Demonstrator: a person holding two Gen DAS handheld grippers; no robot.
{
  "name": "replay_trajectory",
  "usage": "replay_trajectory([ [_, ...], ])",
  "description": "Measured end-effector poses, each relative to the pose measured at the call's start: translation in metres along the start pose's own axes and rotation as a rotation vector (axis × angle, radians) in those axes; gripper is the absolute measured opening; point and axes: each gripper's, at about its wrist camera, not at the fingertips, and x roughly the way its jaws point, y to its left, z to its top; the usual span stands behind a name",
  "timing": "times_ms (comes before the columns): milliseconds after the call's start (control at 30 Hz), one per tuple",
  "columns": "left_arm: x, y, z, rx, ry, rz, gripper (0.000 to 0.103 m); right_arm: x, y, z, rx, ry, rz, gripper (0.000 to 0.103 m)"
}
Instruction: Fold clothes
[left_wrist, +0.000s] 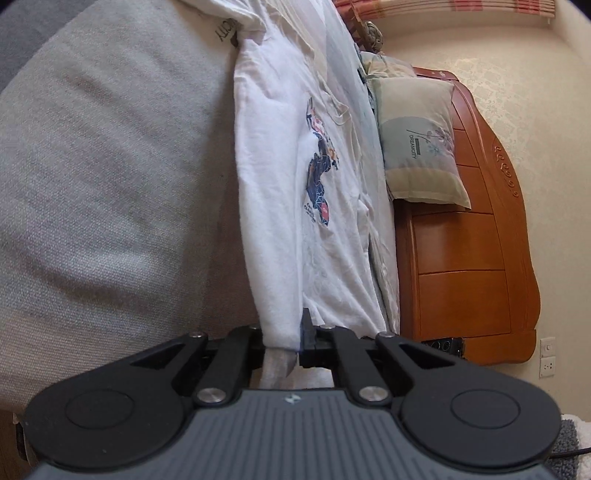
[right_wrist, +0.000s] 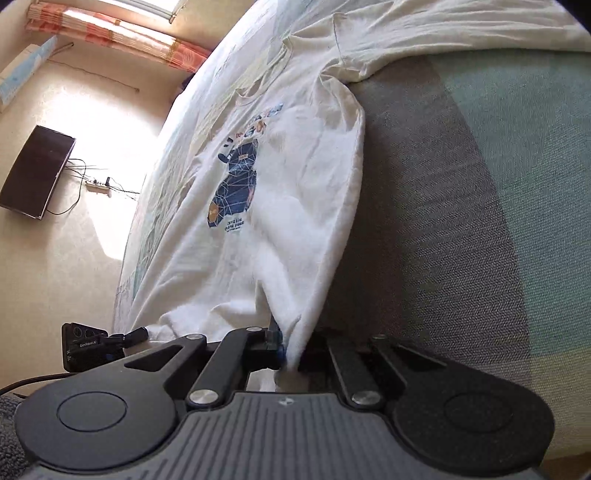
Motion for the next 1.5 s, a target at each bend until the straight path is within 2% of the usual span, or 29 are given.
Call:
replay_trajectory([
  [133, 0.003, 0.008, -0.006, -0.02, 0.005, 0.022, 0.004, 0.012, -0.014, -0.009, 0.053, 0.064, -0.025, 0.005],
  [200, 0.002, 0.011, -0.004, -0.031, 0.006, 0.063, 0.007, 0.012, -0.012, -0.012, 0.057, 0.067, -0.009, 0.005],
  [333, -0.013, 0.007, -0.003, -0.012, -0.021, 0.166, 0.01, 0.005, -0.013, -0.014, 0.066, 0.054, -0.039, 0.011],
  [367, -0.022, 0.004, -0.003, 0.005, -0.039, 0.182, 0.01, 0.0, -0.012, -0.014, 0.067, 0.039, -0.055, 0.014],
  [433, -0.042, -0.005, 0.002, 0.045, -0.091, 0.228, 0.017, -0.017, -0.008, -0.015, 0.052, -0.006, -0.101, 0.032],
  [467, -0.049, -0.01, 0.007, 0.074, -0.117, 0.254, 0.019, -0.026, -0.006, -0.013, 0.046, -0.038, -0.119, 0.047],
  [500, -0.057, -0.015, 0.011, 0.103, -0.142, 0.281, 0.022, -0.035, -0.005, -0.01, 0.042, -0.075, -0.132, 0.052],
  [567, -0.056, -0.028, 0.029, 0.162, -0.167, 0.299, 0.025, -0.052, -0.005, -0.001, 0.041, -0.152, -0.149, 0.052],
  [633, -0.04, -0.042, 0.052, 0.213, -0.172, 0.275, 0.028, -0.059, -0.008, 0.02, 0.065, -0.236, -0.145, 0.052],
  [767, 0.014, -0.062, 0.091, 0.301, -0.131, 0.246, 0.032, -0.035, -0.021, 0.074, 0.146, -0.336, -0.102, 0.055],
  [900, 0.057, -0.084, 0.098, 0.355, -0.118, 0.219, 0.032, 0.003, -0.04, 0.126, 0.253, -0.429, -0.054, 0.055],
  [967, 0.067, -0.088, 0.092, 0.351, -0.119, 0.189, 0.033, 0.01, -0.038, 0.14, 0.262, -0.485, -0.071, 0.054],
  [1033, 0.071, -0.089, 0.084, 0.357, -0.111, 0.184, 0.034, 0.014, -0.031, 0.148, 0.231, -0.54, -0.154, 0.043],
  [1067, 0.072, -0.089, 0.08, 0.362, -0.104, 0.189, 0.035, 0.016, -0.03, 0.151, 0.225, -0.555, -0.19, 0.018],
  [1100, 0.072, -0.088, 0.076, 0.367, -0.097, 0.193, 0.035, 0.017, -0.03, 0.153, 0.222, -0.566, -0.22, 0.007],
  [1200, 0.068, -0.089, 0.071, 0.402, -0.097, 0.236, 0.035, 0.021, -0.028, 0.162, 0.19, -0.593, -0.294, 0.007],
  [1333, 0.058, -0.092, 0.079, 0.412, -0.14, 0.278, 0.036, 0.026, -0.018, 0.166, 0.131, -0.609, -0.357, 0.009],
  [1500, 0.063, -0.104, 0.089, 0.523, -0.183, 0.396, 0.04, 0.035, 0.023, 0.133, -0.038, -0.533, -0.36, 0.028],
])
